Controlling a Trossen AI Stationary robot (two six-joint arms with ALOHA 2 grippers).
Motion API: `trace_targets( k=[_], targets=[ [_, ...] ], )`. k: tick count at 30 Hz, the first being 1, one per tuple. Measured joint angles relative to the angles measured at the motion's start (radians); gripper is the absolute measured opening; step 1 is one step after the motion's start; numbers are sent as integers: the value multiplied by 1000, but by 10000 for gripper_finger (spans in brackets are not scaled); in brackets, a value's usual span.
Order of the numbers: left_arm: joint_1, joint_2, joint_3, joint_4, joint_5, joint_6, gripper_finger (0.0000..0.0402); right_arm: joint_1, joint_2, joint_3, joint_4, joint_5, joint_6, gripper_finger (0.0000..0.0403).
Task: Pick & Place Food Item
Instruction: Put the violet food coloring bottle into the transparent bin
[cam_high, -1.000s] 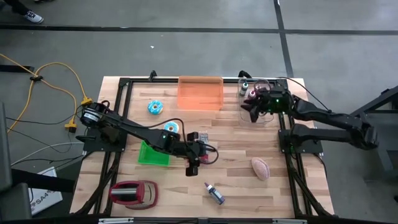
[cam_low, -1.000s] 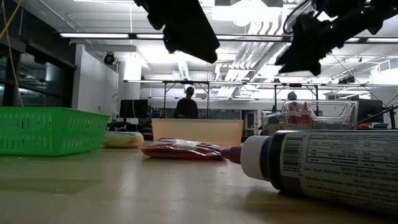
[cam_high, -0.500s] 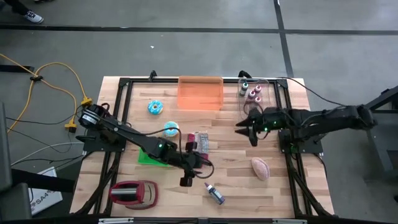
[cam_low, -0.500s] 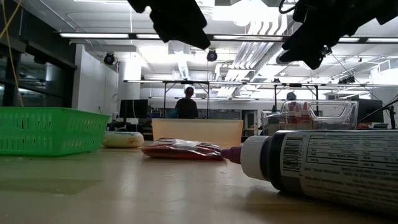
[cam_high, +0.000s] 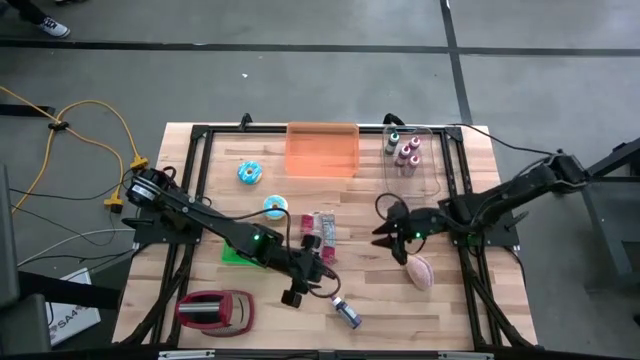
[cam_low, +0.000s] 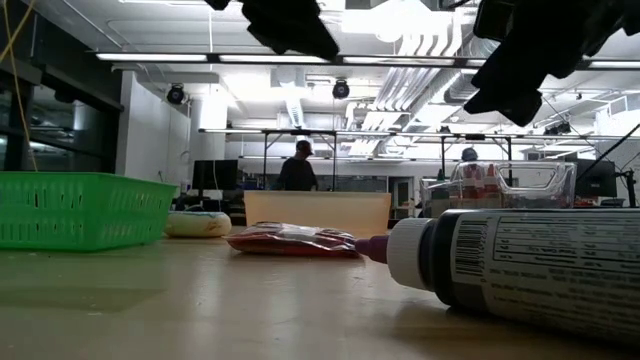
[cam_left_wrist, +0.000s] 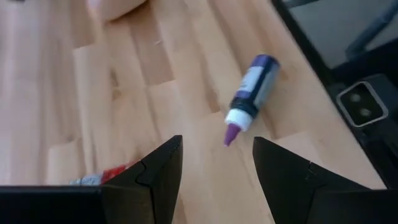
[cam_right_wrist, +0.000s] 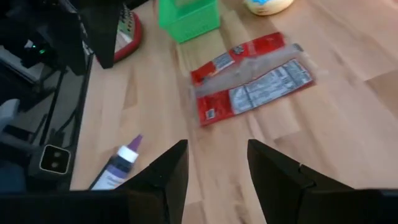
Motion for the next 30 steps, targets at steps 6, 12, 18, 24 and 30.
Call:
trace_targets(
  k=[6,12,18,24,30],
  targets=[
    [13,44,-1,45,85,76,189,114,32,0,30,78,102,137],
    [12,99,-1,112,208,135,189,223,34,0,35,137,199,121],
    [12,137,-1,179,299,165,189,289,34,0,34,158,259,112],
    [12,168,-2,204,300,193,189,314,34,0,22,164,290,111],
    [16,213,-2,227,290,223,189,316,34,0,20,177,291,108]
  ],
)
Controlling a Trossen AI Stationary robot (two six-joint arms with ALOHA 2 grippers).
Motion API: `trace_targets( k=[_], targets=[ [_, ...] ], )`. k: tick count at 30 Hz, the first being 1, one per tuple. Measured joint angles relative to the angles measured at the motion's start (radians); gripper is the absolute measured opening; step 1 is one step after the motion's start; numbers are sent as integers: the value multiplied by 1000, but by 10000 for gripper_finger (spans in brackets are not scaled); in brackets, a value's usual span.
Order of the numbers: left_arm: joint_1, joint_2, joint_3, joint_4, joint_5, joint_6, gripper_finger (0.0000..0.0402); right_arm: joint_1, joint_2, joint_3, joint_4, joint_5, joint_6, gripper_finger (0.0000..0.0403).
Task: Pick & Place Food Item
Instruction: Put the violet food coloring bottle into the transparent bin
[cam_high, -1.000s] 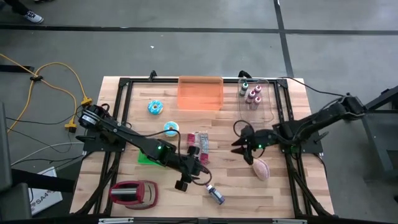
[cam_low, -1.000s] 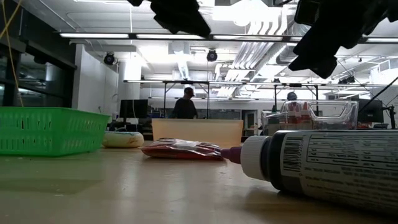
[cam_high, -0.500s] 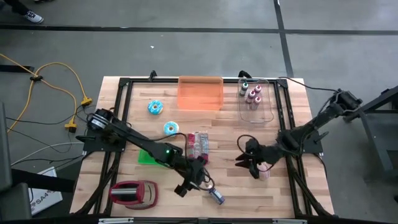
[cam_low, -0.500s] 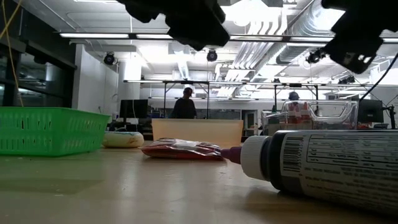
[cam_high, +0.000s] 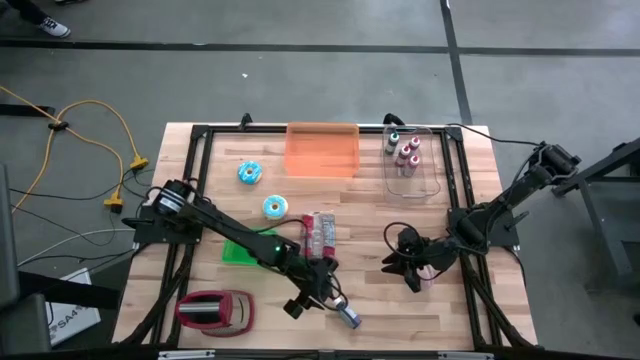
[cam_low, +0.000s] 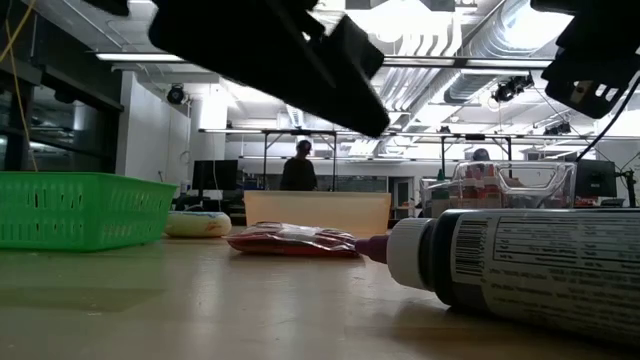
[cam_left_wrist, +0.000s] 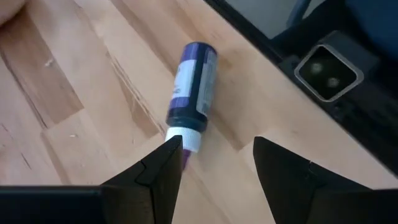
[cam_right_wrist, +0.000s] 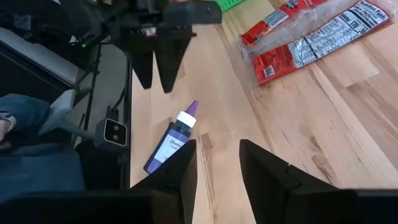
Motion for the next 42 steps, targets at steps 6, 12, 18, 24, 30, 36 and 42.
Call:
trace_targets(
  k=[6,12,18,24,30,36,42],
  targets=[
    [17,24,0,11,-5,0,189,0,0,0,-1,0,0,107],
    [23,42,0,34,-4,-1,189,0,6,0,-1,0,-1,107],
    [15,43,0,49,-2,-29,189,-5,71,0,25,-35,-3,107],
    [13,43,0,57,-13,-50,189,-3,175,0,220,-80,-17,107],
    [14,43,0,58,-16,-57,189,25,253,27,395,-105,-65,107],
    [13,43,0,57,-15,-57,189,81,297,160,366,-54,-203,107],
    [12,43,0,55,-15,-64,189,123,336,325,150,47,-264,107]
  ],
)
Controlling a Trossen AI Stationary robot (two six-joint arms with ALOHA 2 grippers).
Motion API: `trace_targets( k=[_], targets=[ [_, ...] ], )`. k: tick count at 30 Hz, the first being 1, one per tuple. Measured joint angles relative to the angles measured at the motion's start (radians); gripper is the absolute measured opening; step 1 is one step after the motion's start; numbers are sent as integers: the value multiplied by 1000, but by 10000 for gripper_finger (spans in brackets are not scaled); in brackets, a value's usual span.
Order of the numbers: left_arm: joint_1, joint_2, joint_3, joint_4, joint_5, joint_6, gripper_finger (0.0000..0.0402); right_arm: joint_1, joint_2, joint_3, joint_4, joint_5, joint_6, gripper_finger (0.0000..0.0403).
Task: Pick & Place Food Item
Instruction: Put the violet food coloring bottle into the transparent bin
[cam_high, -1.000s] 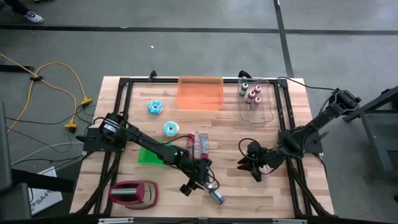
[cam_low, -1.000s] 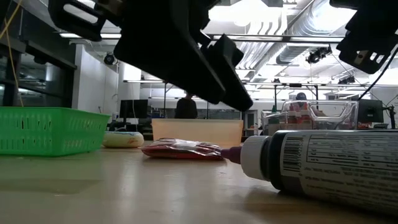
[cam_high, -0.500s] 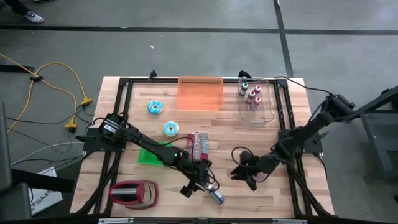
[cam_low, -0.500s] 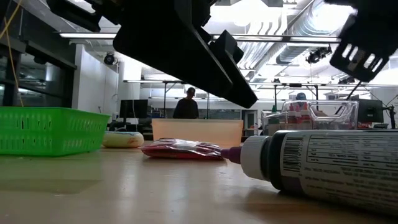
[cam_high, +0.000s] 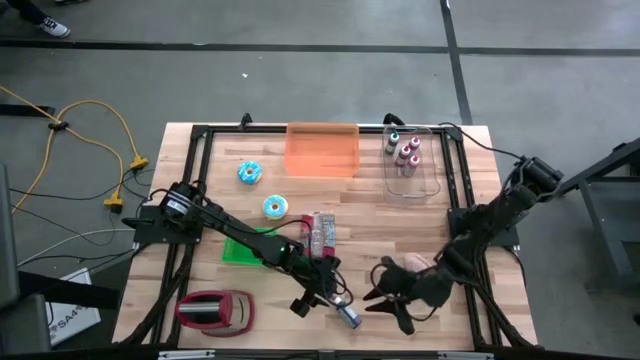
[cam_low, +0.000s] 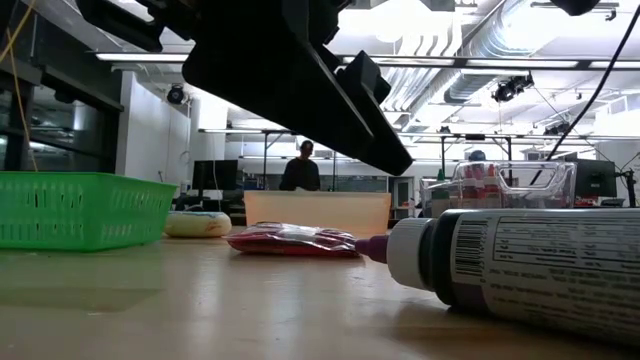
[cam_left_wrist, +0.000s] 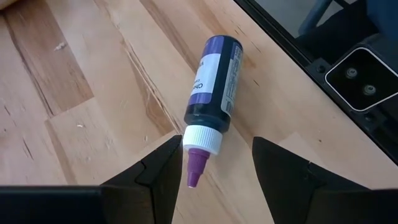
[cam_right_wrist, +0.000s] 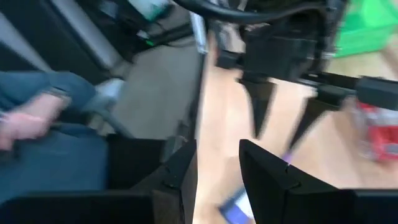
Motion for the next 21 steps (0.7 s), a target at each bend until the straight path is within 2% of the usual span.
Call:
trace_targets(
  k=[5,14,21],
  targets=[
    [-11,0,0,-4,0,0,189,17,53,89,-137,63,36,107],
    [-21,0,0,-7,-7,29,189,61,190,200,-182,59,75,107],
    [-16,0,0,-6,-7,60,189,75,237,214,-235,97,154,107]
  ],
)
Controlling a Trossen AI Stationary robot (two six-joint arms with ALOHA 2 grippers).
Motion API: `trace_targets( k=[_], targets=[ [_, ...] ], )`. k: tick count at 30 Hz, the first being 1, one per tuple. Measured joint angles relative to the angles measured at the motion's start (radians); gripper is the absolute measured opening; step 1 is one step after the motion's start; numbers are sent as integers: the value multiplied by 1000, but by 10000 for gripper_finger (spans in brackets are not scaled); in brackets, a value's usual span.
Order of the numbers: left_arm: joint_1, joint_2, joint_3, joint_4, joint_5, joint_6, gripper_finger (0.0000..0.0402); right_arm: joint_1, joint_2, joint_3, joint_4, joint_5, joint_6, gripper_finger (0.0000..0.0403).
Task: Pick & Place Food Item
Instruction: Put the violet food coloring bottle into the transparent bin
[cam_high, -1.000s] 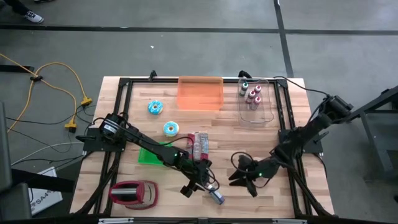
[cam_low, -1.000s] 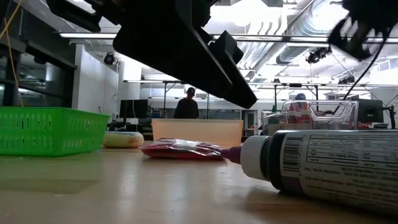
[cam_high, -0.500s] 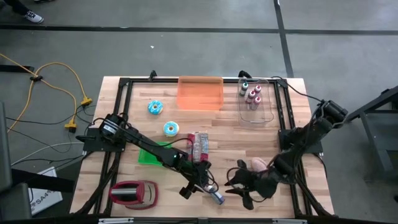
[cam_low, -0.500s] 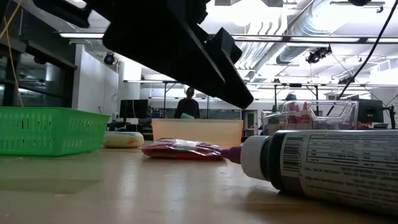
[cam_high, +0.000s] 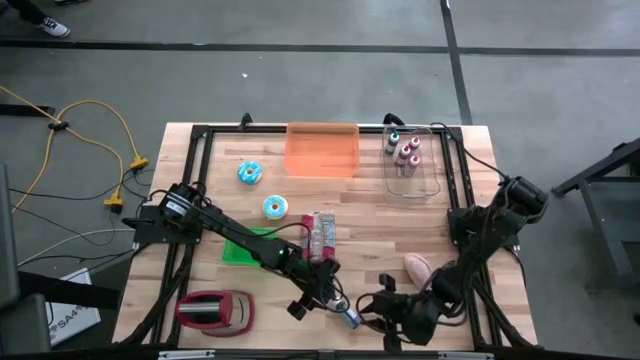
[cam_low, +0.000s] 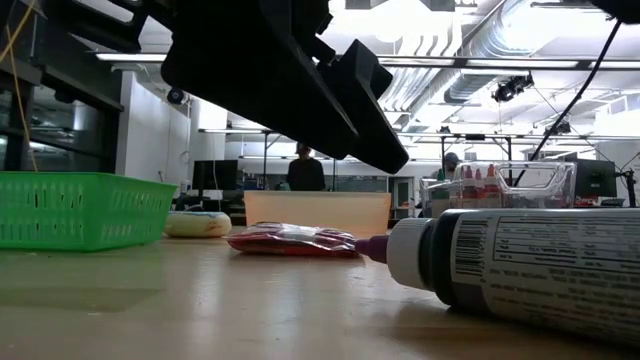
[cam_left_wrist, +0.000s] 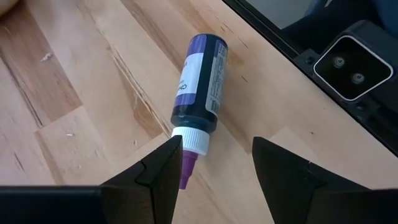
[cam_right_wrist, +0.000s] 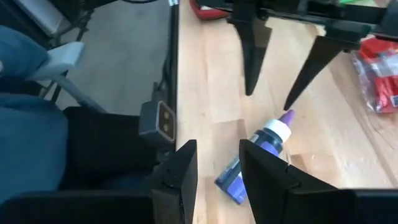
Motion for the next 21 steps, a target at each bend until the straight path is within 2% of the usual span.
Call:
trace_targets(
  k=[7,10,21],
  targets=[
    [0,0,0,0,-13,45,189,0,0,0,-31,10,35,107],
    [0,0,0,3,-46,46,189,0,0,0,-41,9,57,107],
    [0,21,0,4,-51,29,189,0,0,0,-123,-26,158,107]
  ],
)
